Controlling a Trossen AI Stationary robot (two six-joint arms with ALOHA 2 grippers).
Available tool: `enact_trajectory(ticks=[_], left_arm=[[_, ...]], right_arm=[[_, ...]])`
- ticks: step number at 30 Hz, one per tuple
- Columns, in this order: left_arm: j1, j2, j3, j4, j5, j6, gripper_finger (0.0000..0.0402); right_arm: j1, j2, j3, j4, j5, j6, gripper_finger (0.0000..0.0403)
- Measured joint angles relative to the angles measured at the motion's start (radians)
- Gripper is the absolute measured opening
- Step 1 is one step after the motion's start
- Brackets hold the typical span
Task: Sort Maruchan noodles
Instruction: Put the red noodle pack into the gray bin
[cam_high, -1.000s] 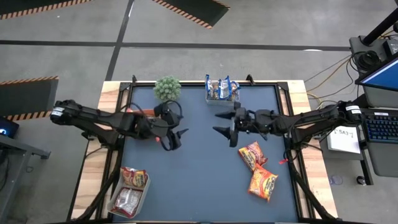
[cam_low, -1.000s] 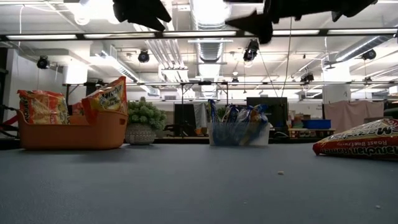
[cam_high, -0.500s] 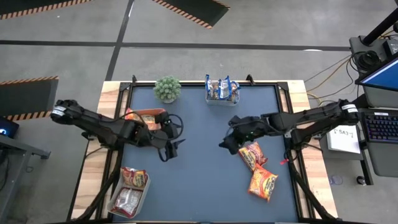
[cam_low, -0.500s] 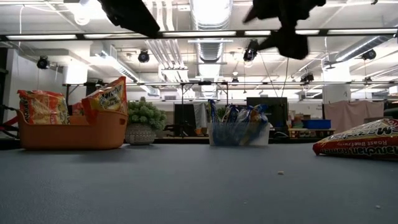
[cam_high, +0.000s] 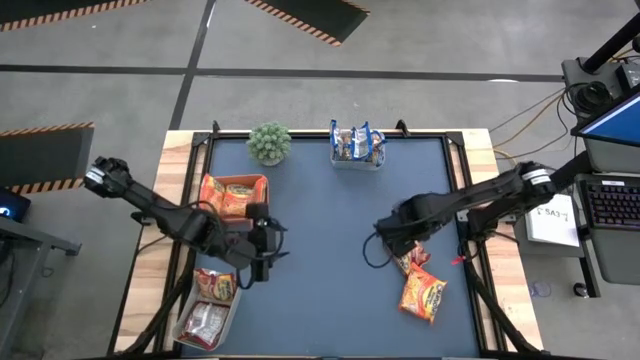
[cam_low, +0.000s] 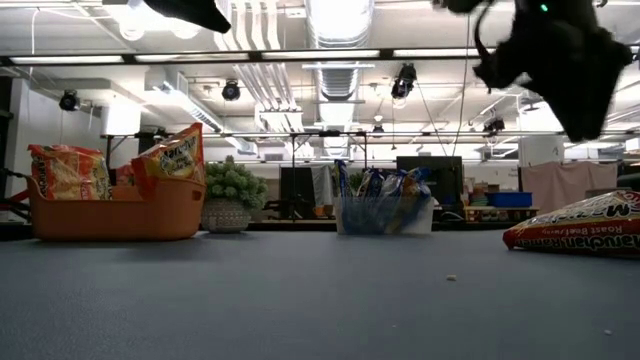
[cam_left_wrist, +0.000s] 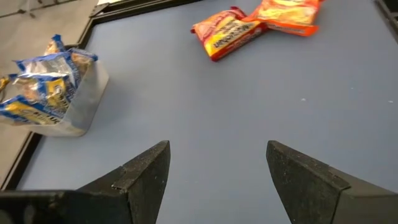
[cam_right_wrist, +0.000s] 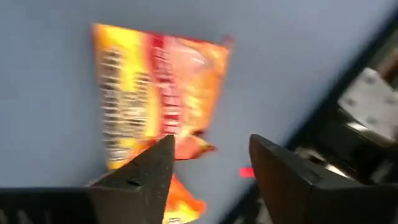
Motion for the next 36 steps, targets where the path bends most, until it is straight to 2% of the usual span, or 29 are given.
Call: enact_trajectory(ticks=[4,11,16,19,22,24,28,36], left_arm=[[-0.016,0.000,-0.002,-0.001,-0.001,-0.001,0.0249],[-0.016,0.000,-0.002,0.000,-0.003,-0.011,0.0249],[-0.016,0.000,-0.002,0.004,-0.005,-0.011,0.0249],[-0.016,0.000,-0.003,0.010,-0.029,-0.011,0.0249],[-0.015,0.000,-0.003,0.014,-0.048,-0.011,0.0249],[-0.015,0.000,-0.003,0.019,-0.053,-0.011,0.0249],[-0.015,0.000,-0.006,0.020,-0.055,-0.011,0.0249],[-0.014,0.000,-0.111,0.147,-0.046,0.030,0.0248]], right_arm=[[0.030,0.034,-0.050,0.022,-0.002,0.013,0.0152],[0.070,0.098,-0.119,0.109,-0.076,-0.030,0.0059],[0.075,0.135,-0.126,0.196,-0.065,-0.069,0.0014],[0.076,0.145,-0.127,0.340,0.008,-0.110,0.0010],[0.082,0.141,-0.107,0.618,0.156,-0.200,0.0009],[0.081,0.128,-0.087,0.748,0.197,-0.288,0.0009],[0.067,0.111,-0.046,0.773,0.220,-0.394,0.0009],[0.064,0.113,-0.094,0.815,0.218,-0.407,0.0009]])
